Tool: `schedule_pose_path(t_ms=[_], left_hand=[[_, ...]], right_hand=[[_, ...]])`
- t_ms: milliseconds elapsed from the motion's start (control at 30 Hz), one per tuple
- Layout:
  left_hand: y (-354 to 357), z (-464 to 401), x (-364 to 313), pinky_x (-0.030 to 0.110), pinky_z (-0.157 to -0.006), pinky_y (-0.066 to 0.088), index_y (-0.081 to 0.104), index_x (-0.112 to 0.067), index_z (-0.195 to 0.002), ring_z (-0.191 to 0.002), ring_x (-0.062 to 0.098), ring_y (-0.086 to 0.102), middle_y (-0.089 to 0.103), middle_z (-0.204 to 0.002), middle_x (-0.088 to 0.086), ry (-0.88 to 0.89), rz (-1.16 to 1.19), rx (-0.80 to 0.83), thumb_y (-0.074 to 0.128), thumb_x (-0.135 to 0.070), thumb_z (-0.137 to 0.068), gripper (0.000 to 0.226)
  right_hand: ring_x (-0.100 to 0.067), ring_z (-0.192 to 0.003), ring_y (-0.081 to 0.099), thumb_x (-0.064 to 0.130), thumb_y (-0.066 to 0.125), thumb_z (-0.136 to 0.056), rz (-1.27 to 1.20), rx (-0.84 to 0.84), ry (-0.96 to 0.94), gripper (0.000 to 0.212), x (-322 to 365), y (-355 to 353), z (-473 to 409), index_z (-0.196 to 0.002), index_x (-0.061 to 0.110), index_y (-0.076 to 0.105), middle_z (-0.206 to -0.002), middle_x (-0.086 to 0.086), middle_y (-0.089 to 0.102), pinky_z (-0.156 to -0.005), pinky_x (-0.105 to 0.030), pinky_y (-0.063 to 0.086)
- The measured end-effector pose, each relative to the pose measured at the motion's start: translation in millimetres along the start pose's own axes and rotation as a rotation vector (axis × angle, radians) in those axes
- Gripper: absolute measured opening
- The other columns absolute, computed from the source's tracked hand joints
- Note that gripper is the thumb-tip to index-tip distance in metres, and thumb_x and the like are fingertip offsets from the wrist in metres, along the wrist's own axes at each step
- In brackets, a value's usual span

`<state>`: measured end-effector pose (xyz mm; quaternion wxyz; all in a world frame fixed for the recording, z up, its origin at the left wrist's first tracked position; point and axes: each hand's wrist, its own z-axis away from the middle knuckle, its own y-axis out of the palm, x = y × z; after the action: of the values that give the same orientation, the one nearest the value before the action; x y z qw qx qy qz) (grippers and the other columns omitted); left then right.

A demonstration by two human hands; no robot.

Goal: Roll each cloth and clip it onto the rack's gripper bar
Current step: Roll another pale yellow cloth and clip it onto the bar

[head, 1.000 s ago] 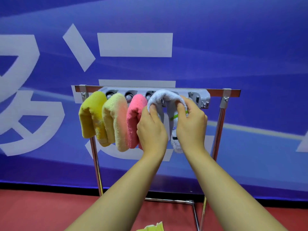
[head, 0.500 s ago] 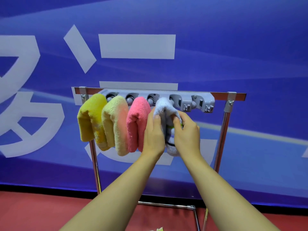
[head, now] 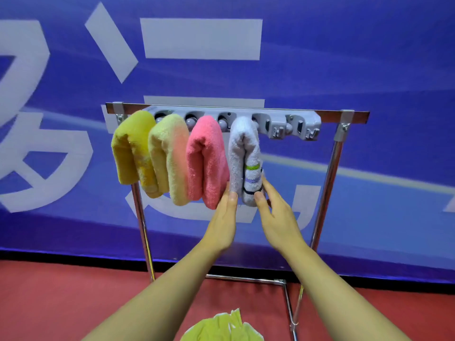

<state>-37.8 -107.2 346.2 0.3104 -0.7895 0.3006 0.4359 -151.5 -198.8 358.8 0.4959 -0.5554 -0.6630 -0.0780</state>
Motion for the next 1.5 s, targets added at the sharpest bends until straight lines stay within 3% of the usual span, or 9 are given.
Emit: schedule_pose_path(t_ms=[167,400,533,633,933,1100,1367,1433,1500], left_hand=[[6.4,52.2,74.9,0.021,-0.124,0.009,0.017,-0.017,-0.162,-0.152,-0.001,0.014,0.015,-0.169,-0.008,-0.215,-0.218,0.126,0.031,-0.044,-0.109,0.061],[22.0,120.2,198.8,0.018,-0.121,0.009,0.025,-0.016,-0.160,-0.155,0.010,0.019,0.023,-0.168,0.001,-0.367,-0.458,0.327,0.039,-0.044,-0.108,0.061],[35.7,154.9,264.9,0.019,-0.117,0.014,0.028,-0.012,-0.159,-0.153,0.016,0.026,0.029,-0.166,0.004,-0.519,-0.494,0.414,0.038,-0.045,-0.108,0.062],[45.9,180.5,314.7,0.026,-0.119,0.020,0.030,-0.014,-0.159,-0.152,0.018,0.030,0.033,-0.164,0.003,-0.627,-0.514,0.481,0.038,-0.047,-0.107,0.062],[75.7,249.2,437.0,0.031,-0.109,0.041,0.043,-0.012,-0.150,-0.137,0.025,0.051,0.051,-0.151,0.012,-1.099,-0.477,0.574,0.056,-0.035,-0.103,0.055],[98.2,274.0,472.5,0.032,-0.107,0.041,0.047,-0.007,-0.146,-0.135,0.027,0.052,0.054,-0.147,0.013,-1.210,-0.469,0.533,0.067,-0.031,-0.097,0.058],[120.1,286.6,510.2,0.033,-0.093,0.048,0.059,-0.011,-0.135,-0.117,0.027,0.065,0.069,-0.127,0.006,-1.203,-0.516,0.463,0.074,-0.032,-0.089,0.053],[123.3,290.6,516.8,0.034,-0.085,0.051,0.064,-0.016,-0.117,-0.106,0.026,0.068,0.073,-0.109,0.002,-1.184,-0.535,0.474,0.071,-0.038,-0.091,0.035],[126.2,289.9,517.8,0.034,-0.072,0.045,0.059,-0.020,-0.085,-0.092,0.028,0.066,0.066,-0.086,0.001,-1.158,-0.580,0.507,0.064,-0.040,-0.096,0.023]], right_hand=[[-0.003,-0.151,0.022,0.050,0.041,-0.104,0.231,0.215,0.145,0.060,-69.5,26.9,53.1,-0.159,0.033,0.023,-0.165,0.016,0.024,-0.120,-0.027,0.023],[-0.013,-0.154,0.020,0.050,0.042,-0.104,0.420,0.558,0.328,0.061,-182.5,80.0,129.3,-0.159,0.030,0.025,-0.168,0.004,0.017,-0.122,-0.031,0.020],[-0.023,-0.150,0.031,0.049,0.042,-0.104,0.471,0.727,0.434,0.058,-245.4,110.9,177.0,-0.157,0.031,0.027,-0.167,0.000,0.022,-0.120,-0.038,0.028],[-0.023,-0.148,0.035,0.047,0.043,-0.104,0.479,0.831,0.506,0.058,-292.3,133.2,209.3,-0.157,0.029,0.029,-0.166,-0.001,0.026,-0.118,-0.035,0.032],[-0.021,-0.155,0.015,0.052,0.046,-0.099,0.484,1.132,0.702,0.060,-393.1,182.5,284.9,-0.155,0.041,0.028,-0.170,0.003,0.006,-0.122,-0.043,0.025],[-0.019,-0.156,0.007,0.049,0.049,-0.100,0.429,1.203,0.744,0.059,-407.9,200.5,291.9,-0.155,0.041,0.028,-0.170,0.001,-0.008,-0.121,-0.045,0.026],[-0.023,-0.155,0.013,0.046,0.054,-0.097,0.316,1.191,0.787,0.064,-426.9,210.4,306.4,-0.156,0.034,0.032,-0.170,-0.004,-0.001,-0.121,-0.042,0.026],[-0.025,-0.155,0.013,0.044,0.054,-0.098,0.300,1.173,0.775,0.064,-428.5,211.2,311.3,-0.156,0.031,0.031,-0.170,-0.007,0.001,-0.122,-0.041,0.025],[-0.026,-0.155,0.013,0.043,0.055,-0.099,0.289,1.161,0.780,0.065,-428.5,211.8,315.1,-0.157,0.029,0.029,-0.170,-0.007,0.000,-0.122,-0.041,0.023]])
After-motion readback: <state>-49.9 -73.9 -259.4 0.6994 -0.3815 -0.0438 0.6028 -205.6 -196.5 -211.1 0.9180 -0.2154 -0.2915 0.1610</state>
